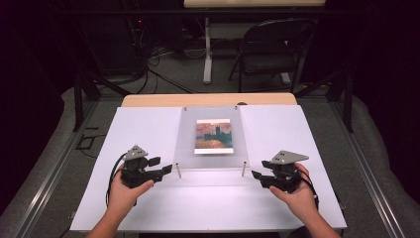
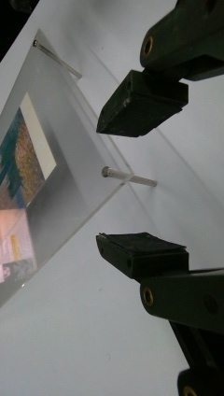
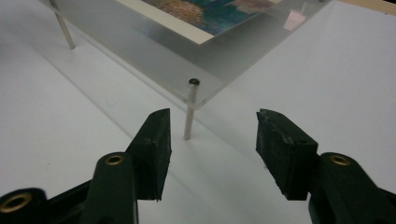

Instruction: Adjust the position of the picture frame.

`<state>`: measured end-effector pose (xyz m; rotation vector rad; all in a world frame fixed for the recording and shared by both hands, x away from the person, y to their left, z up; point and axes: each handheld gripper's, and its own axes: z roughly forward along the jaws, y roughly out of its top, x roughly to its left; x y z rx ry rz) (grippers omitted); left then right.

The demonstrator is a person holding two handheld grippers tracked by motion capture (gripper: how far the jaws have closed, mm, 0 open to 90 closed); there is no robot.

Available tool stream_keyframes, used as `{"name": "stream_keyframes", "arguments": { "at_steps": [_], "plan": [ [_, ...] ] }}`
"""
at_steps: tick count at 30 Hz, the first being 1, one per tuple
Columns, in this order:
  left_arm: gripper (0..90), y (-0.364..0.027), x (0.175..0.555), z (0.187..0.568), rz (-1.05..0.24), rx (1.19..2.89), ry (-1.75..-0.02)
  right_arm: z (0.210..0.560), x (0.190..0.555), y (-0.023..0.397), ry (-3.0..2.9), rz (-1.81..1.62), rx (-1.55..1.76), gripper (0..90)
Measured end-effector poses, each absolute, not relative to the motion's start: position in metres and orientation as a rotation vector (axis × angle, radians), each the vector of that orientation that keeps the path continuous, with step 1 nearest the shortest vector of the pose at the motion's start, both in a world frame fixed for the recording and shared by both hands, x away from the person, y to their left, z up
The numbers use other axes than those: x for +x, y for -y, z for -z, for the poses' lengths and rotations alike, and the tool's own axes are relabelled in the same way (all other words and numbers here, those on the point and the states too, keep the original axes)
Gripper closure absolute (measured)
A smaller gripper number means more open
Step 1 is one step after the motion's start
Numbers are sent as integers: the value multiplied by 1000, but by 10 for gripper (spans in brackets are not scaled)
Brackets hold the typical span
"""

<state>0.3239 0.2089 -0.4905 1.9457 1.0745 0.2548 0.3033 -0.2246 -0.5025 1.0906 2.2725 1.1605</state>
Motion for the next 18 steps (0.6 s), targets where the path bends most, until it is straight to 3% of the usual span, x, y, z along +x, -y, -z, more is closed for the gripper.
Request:
{"name": "stream_keyframes", "arguments": {
  "at_steps": [10, 18],
  "plan": [
    [391, -207, 357, 473, -269, 1911, -1106, 479, 334, 232, -2230, -1145, 1115, 447],
    [386, -198, 382, 470, -344, 1919, -1074, 486, 364, 231, -2215, -1129, 1152, 452]
  ]
}}
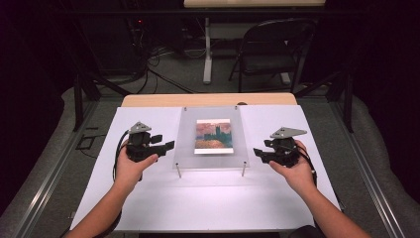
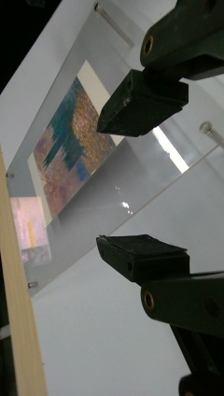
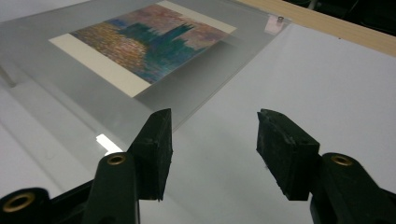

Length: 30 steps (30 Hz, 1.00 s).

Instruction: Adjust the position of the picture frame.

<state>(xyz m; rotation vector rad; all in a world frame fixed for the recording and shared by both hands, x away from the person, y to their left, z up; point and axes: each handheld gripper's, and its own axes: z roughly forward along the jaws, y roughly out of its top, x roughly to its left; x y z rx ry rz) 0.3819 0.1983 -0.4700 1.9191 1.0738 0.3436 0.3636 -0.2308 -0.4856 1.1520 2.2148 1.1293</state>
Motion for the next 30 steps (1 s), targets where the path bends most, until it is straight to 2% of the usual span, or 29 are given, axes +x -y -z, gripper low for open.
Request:
{"name": "stream_keyframes", "arguments": {
  "at_steps": [8, 13, 17, 30],
  "plan": [
    [362, -184, 407, 470, -384, 1989, -1062, 486, 394, 232, -2230, -1113, 1167, 486],
    [372, -175, 423, 470, -361, 2002, -1077, 479, 409, 234, -2228, -1097, 1138, 479],
    [390, -170, 436, 469, -419, 2027, -1080, 476, 422, 237, -2216, -1084, 1168, 460],
    [422, -155, 470, 476, -383, 1999, -1176, 477, 458, 227, -2209, -1071, 1234, 450]
  ]
}}
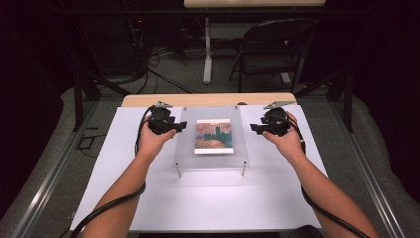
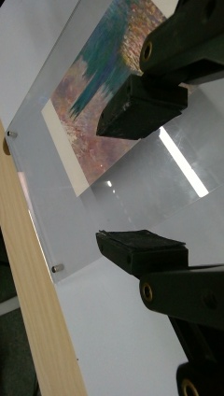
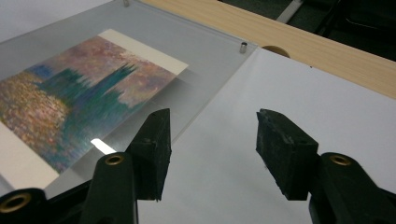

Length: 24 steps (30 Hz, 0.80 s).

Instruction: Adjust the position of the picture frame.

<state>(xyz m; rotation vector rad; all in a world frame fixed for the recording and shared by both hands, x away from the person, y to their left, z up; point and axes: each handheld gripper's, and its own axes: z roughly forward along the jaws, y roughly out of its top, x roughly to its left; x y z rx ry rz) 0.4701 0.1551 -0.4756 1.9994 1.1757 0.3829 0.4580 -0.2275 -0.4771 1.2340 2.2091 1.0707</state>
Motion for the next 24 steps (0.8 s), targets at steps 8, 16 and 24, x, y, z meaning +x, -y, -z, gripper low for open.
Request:
{"name": "stream_keyframes", "arguments": {
  "at_steps": [8, 16, 24],
  "plan": [
    [422, -155, 480, 482, -346, 1969, -1228, 481, 479, 214, -2234, -1075, 1248, 467],
    [421, -162, 487, 494, -311, 1949, -1307, 493, 494, 200, -2277, -1074, 1298, 462],
    [418, -166, 489, 513, -249, 1914, -1365, 507, 498, 192, -2262, -1110, 1368, 429]
  ]
}}
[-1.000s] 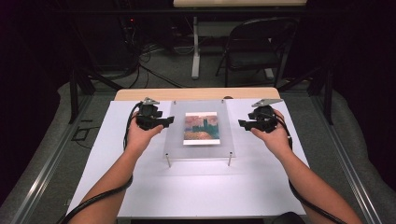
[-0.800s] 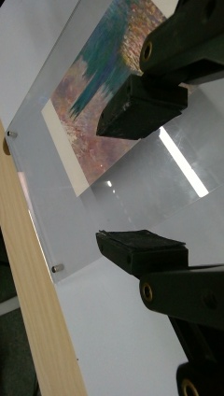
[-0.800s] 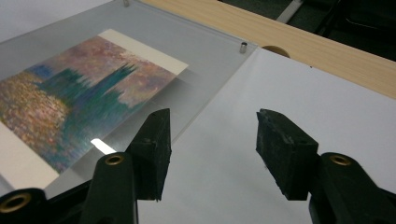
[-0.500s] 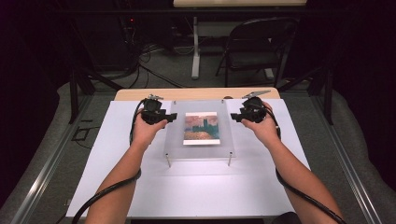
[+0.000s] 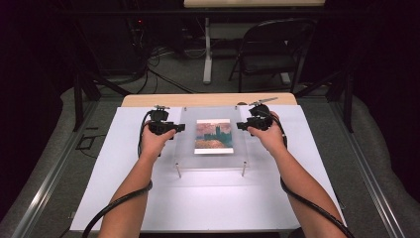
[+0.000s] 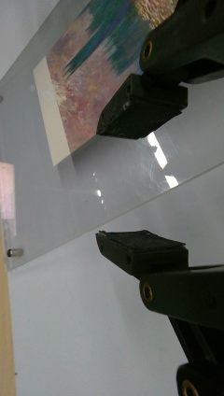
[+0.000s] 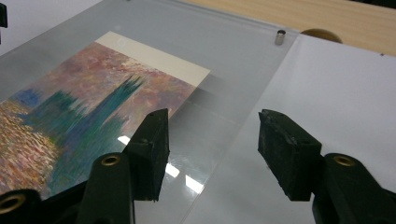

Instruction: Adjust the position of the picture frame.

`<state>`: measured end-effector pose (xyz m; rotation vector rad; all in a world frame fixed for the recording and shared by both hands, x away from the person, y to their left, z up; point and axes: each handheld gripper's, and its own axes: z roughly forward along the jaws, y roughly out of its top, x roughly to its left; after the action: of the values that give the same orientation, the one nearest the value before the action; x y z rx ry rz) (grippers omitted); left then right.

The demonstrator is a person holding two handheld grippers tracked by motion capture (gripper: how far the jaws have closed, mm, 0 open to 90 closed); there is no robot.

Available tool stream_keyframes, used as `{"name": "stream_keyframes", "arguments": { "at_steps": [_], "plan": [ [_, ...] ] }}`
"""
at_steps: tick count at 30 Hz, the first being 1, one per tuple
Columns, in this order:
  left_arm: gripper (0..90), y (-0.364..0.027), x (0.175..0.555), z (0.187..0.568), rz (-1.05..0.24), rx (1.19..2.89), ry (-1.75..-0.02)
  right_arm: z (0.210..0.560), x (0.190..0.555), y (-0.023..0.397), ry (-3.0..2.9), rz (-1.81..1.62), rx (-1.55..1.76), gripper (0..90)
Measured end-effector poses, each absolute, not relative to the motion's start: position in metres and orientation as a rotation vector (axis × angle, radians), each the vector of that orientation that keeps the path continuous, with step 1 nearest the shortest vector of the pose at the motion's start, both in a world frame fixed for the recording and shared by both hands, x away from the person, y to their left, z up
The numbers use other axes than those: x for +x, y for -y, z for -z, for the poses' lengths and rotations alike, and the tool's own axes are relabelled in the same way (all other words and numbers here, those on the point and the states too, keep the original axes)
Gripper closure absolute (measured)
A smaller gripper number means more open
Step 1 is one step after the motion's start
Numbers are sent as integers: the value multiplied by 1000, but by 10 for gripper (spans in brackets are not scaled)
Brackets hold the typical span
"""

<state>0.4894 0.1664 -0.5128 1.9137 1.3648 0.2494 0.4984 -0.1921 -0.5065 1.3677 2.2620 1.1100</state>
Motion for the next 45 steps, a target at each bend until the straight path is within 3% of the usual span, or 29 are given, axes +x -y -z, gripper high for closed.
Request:
{"name": "stream_keyframes", "arguments": {
  "at_steps": [15, 45],
  "plan": [
    [394, -160, 494, 528, -101, 1872, -1397, 521, 502, 188, -2274, -1138, 1543, 415],
    [345, -159, 496, 534, -52, 1871, -1419, 534, 506, 192, -2292, -1245, 1720, 366]
  ]
}}
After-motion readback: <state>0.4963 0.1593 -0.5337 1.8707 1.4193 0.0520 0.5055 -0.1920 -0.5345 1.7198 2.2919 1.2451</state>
